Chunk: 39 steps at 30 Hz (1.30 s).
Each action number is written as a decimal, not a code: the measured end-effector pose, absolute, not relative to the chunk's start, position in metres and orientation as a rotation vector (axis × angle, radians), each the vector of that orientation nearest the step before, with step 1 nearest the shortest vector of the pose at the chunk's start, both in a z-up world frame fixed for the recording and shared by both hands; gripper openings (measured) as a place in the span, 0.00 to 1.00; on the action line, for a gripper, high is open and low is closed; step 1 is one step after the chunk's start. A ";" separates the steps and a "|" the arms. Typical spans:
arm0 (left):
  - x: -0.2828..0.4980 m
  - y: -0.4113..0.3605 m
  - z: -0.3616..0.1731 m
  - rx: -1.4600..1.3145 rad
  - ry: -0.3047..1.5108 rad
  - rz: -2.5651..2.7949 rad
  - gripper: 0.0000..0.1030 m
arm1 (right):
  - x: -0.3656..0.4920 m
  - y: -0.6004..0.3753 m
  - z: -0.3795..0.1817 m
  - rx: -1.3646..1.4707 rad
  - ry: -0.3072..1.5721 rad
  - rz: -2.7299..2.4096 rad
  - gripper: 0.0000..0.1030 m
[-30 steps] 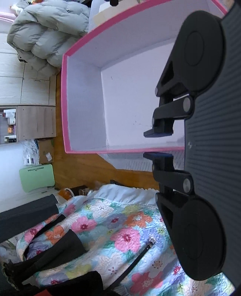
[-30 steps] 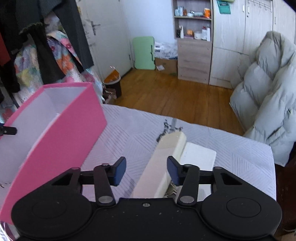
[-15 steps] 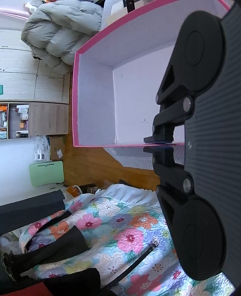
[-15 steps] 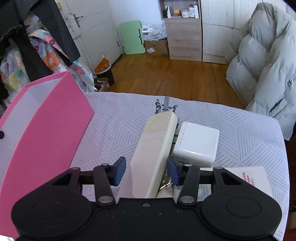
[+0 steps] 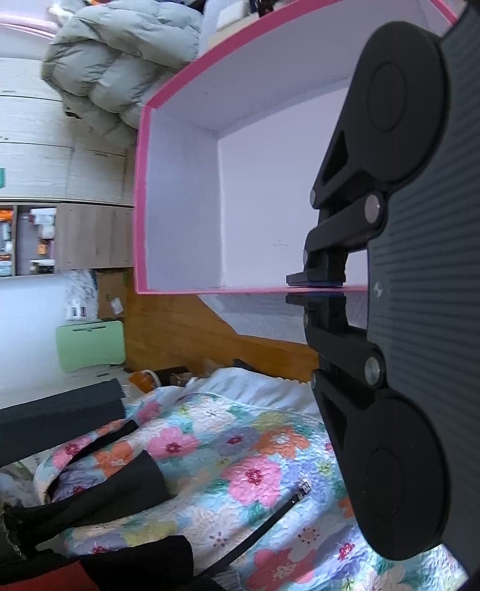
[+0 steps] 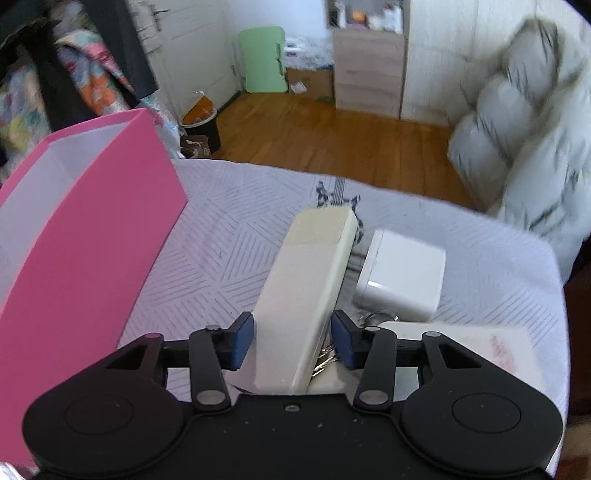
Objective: Organize rigid objects
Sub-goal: 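Close the right gripper on the cream remote and lift it, then carry the remote into the pink box and open the right gripper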
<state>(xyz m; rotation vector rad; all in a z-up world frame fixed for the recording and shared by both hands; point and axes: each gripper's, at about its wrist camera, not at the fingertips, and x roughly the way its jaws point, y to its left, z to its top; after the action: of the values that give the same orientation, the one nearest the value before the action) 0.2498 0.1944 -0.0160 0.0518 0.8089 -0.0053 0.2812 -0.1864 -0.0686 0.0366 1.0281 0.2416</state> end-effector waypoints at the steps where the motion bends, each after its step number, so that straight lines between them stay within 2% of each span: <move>1: 0.250 0.195 -0.016 0.038 0.810 -0.009 0.02 | 0.284 -0.187 -0.070 0.066 1.033 0.222 0.56; 5: 0.251 0.193 -0.016 0.014 0.785 -0.003 0.02 | 0.292 -0.185 -0.074 0.133 1.035 0.198 0.60; 9: 0.254 0.191 -0.018 -0.028 0.768 -0.009 0.02 | 0.293 -0.180 -0.078 0.100 1.025 0.194 0.54; 11: 0.254 0.191 -0.019 -0.053 0.758 -0.019 0.02 | 0.287 -0.182 -0.073 0.104 0.981 0.186 0.33; 16: 0.252 0.188 -0.021 -0.045 0.741 -0.016 0.02 | 0.276 -0.182 -0.058 0.082 0.922 0.232 0.19; 24: 0.250 0.187 -0.023 -0.059 0.730 -0.011 0.02 | 0.277 -0.160 -0.055 -0.030 0.933 0.232 0.21; 26: 0.249 0.189 -0.023 -0.078 0.730 -0.013 0.03 | 0.286 -0.166 -0.060 0.030 0.960 0.193 0.26; 28: 0.248 0.191 -0.024 -0.085 0.726 -0.013 0.03 | 0.288 -0.169 -0.062 0.060 0.958 0.188 0.20; 32: 0.246 0.191 -0.024 -0.091 0.718 -0.015 0.03 | 0.271 -0.168 -0.044 0.045 0.840 0.236 0.20; 39: 0.247 0.192 -0.023 -0.093 0.717 -0.012 0.03 | 0.230 -0.139 0.019 -0.085 0.618 0.333 0.20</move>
<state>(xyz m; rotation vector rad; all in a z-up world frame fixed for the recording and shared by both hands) 0.2466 0.1916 -0.0227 -0.0931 0.7167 -0.0121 0.2301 -0.1387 0.0190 -0.0848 0.6180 0.3327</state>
